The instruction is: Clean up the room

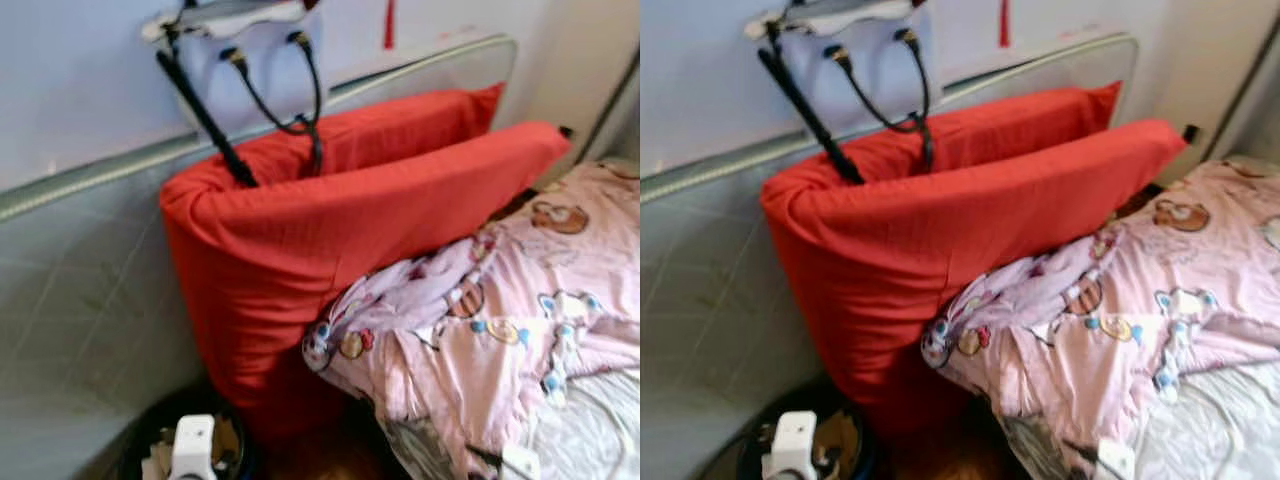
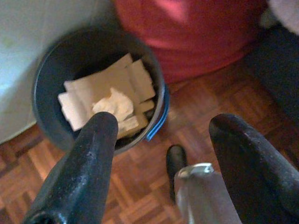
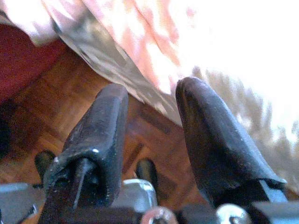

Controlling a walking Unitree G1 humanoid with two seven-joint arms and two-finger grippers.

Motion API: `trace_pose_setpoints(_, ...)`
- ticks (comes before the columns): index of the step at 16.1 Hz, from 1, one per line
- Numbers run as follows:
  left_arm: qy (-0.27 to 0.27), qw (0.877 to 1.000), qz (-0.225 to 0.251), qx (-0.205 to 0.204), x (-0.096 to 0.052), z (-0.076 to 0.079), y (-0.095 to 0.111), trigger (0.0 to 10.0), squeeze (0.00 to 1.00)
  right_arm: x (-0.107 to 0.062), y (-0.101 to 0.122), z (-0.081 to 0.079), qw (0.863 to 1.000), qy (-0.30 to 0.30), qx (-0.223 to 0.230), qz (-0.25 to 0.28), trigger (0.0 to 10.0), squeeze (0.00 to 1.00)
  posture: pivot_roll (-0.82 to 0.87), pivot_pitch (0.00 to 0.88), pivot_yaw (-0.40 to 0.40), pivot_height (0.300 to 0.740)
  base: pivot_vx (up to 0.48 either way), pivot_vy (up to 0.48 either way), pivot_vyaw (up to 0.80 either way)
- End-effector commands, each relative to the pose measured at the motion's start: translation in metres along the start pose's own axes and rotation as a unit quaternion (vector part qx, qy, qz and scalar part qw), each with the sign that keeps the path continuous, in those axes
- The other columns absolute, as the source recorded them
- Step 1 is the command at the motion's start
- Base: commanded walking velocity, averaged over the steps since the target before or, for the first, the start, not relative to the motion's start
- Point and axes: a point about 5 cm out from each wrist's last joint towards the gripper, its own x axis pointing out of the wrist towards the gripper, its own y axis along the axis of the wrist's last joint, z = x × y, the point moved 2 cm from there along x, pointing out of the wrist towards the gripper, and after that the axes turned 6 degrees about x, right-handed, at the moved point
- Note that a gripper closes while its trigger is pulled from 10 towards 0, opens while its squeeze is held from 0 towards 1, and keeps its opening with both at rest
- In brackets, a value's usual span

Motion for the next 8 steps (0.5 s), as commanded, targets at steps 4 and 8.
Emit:
trace_pose_setpoints(4,0.004,1.0,-0.005,0.003,-0.0007,-0.002,-0.0032,10.0,0.0,-0.0004,-0.0033,-0.0055,1.0,0.007,-0.001,-0.001,10.0,0.0,-0.04,0.0,0.021,0.74,0.121,0.0,0.0)
trace_pose_setpoints(8,0.001,1.0,-0.004,0.003,-0.001,-0.0017,-0.0037,10.0,0.0,-0.0001,-0.0021,-0.0079,1.0,0.012,-0.01,0.001,10.0,0.0,-0.04,0.0,0.021,0.74,0.0,0.0,0.0)
